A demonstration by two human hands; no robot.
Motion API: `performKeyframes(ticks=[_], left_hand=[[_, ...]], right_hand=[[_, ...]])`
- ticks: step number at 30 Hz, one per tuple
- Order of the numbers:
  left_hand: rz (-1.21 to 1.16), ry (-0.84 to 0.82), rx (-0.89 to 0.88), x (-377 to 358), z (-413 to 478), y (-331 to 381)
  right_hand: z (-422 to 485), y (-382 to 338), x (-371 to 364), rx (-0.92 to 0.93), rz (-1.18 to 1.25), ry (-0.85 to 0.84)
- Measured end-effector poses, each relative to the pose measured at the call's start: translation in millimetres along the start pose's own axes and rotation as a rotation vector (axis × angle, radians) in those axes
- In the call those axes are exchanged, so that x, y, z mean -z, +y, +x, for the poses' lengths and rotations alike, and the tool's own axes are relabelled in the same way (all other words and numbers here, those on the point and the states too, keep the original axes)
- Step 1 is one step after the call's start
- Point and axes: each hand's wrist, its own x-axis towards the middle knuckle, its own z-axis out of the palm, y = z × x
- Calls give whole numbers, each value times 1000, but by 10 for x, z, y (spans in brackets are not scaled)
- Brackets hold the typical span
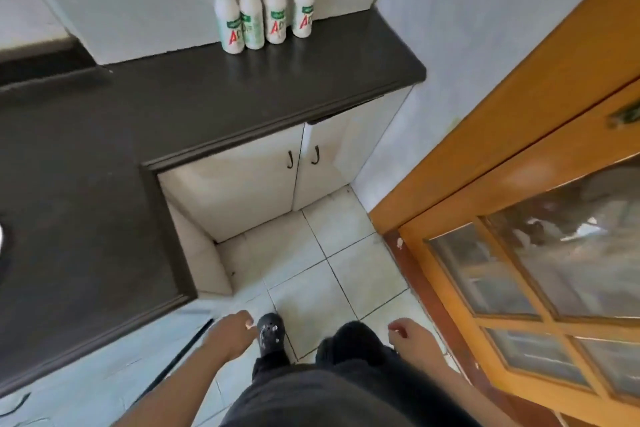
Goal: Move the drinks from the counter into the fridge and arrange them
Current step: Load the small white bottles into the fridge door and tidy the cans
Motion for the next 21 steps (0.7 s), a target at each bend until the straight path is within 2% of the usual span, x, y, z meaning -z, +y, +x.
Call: performKeyframes(ticks=[7,11,15,21], left_hand=[[-223,42,-77,506,514,610],[-348,156,-82,829,680,940],[-448,393,-110,1404,755,1398],[-600,861,-236,2453,930,2212]], right_hand=[[561,-357,375,-23,116,-5],[1168,-770,823,72,101,-25],[1798,-1489,1605,315,120,43],[2413,-2727,2845,671,169,174]])
